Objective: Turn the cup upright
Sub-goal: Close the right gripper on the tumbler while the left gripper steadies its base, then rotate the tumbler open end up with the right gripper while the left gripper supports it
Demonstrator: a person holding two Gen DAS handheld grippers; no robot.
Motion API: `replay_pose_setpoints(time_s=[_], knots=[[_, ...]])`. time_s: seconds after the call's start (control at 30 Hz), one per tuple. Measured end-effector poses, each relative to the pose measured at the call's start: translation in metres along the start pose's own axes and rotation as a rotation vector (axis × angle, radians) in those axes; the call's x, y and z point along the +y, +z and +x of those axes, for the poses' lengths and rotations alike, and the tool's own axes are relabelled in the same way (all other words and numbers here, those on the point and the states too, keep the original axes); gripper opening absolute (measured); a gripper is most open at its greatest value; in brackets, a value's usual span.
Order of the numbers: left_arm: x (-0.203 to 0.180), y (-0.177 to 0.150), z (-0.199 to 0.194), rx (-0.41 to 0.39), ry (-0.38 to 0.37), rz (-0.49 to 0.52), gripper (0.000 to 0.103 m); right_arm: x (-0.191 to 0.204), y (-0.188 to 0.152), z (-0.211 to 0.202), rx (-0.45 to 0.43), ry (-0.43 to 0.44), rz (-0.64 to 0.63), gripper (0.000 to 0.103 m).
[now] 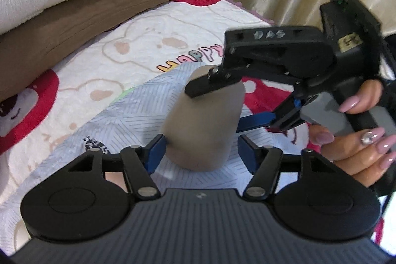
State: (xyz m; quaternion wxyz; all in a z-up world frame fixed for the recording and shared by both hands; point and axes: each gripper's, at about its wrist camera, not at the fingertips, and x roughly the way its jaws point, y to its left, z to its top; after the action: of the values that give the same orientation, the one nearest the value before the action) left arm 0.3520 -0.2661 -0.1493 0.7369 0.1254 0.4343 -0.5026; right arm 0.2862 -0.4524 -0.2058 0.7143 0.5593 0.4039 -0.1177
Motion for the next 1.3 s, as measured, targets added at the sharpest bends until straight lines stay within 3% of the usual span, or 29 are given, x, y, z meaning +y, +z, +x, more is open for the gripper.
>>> replay_pose_setpoints(time_s=[0.2, 0.67, 0.83, 1.07, 1.3], knots=[[-0.004, -0.010, 0.007, 0.043, -0.026, -0.033, 0.046, -0.011, 0.001, 0.000, 0.001, 0.009, 0.012, 0.084], [-0.022, -0.025, -0.014, -0.050, 0.012, -0.017, 0.043, -0.018, -0.007, -0.016, 0.029, 0.052, -0.098, 0.083], [-0.026, -0.030, -0.017, -0.044, 0.021, -0.008, 0.043, -0.017, -0.013, -0.024, 0.050, 0.049, -0.129, 0.083], [-0.028, -0.021, -0.010, -0.036, 0.023, -0.010, 0.051, -0.021, -0.010, -0.023, 0.071, 0.039, -0.092, 0.083], [-0.036, -0.003, 0.011, -0.023, 0.041, 0.069, 0.062, -0.018, 0.000, -0.011, 0.064, 0.025, -0.080, 0.083]])
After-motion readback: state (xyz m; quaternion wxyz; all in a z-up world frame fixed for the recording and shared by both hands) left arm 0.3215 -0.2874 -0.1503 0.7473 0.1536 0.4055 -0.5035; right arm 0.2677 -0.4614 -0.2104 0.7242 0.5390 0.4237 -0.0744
